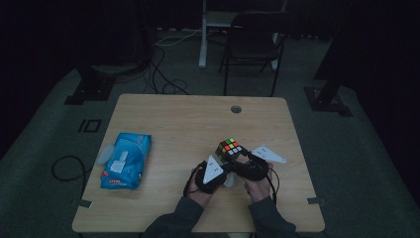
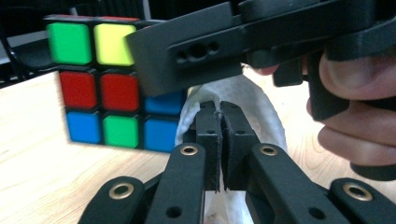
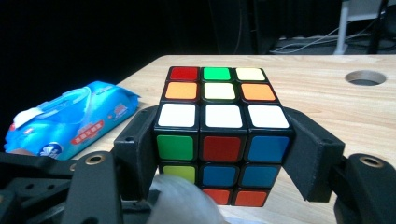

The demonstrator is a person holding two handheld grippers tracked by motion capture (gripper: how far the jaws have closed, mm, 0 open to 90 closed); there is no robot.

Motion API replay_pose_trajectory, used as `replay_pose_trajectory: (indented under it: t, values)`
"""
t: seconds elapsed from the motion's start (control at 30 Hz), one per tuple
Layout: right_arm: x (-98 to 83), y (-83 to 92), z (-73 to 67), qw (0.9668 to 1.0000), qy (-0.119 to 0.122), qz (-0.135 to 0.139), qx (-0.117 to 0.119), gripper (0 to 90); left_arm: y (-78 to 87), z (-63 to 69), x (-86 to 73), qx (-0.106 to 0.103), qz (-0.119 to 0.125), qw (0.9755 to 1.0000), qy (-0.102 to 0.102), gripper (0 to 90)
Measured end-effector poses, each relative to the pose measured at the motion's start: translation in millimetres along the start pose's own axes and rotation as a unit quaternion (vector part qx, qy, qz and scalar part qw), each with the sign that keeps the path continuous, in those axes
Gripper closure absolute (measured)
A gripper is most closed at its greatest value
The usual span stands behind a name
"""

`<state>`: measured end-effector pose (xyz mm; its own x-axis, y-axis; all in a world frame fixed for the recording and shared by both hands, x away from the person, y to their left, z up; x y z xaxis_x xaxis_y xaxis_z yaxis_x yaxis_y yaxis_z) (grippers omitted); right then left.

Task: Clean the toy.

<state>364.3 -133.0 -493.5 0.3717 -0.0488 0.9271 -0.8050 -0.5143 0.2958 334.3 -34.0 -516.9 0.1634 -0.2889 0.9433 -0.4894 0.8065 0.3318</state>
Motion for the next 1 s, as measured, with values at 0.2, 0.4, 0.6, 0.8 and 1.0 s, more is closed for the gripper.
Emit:
replay_pose_trajectory:
  t: [0.2, 0.4, 0.6, 0.8, 1.0]
  values:
    - [-2.9, -2.3, -12.8, 0.9998, 0.016, -0.003, 0.014, 34.9, -3.3, -1.3, 0.9, 0.007, 0.005, 0.9999, 0.005, 87.7]
    - [-4.0, -2.5, -13.7, 0.9997, 0.015, -0.004, 0.017, 34.9, -1.8, -0.3, 0.3, 0.013, 0.011, 0.9998, 0.003, 87.7]
    - [-3.4, -1.9, -13.8, 0.9997, 0.009, -0.005, 0.020, 34.9, -2.2, 0.2, 1.0, 0.014, 0.021, 0.9997, 0.005, 87.3]
    - [-3.1, -1.5, -13.7, 0.9997, 0.006, -0.004, 0.023, 34.9, -3.9, 0.4, -1.5, 0.016, 0.016, 0.9997, 0.007, 87.4]
    - [-1.4, -0.2, -15.0, 0.9997, 0.010, 0.000, 0.022, 34.9, -3.5, 0.4, -6.4, 0.020, 0.006, 0.9998, 0.001, 87.4]
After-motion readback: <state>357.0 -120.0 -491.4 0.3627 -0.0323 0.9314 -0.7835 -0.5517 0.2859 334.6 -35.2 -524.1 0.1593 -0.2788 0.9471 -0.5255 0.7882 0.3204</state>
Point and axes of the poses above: each handheld gripper's, and its own axes: y roughly backward along the jaws, x roughly out of its top, z roughly to its right, the point moved 6 cm from there along -y, roughly forward along the jaws, and after that the axes turned 8 degrees about -x, right-handed, at the moved point
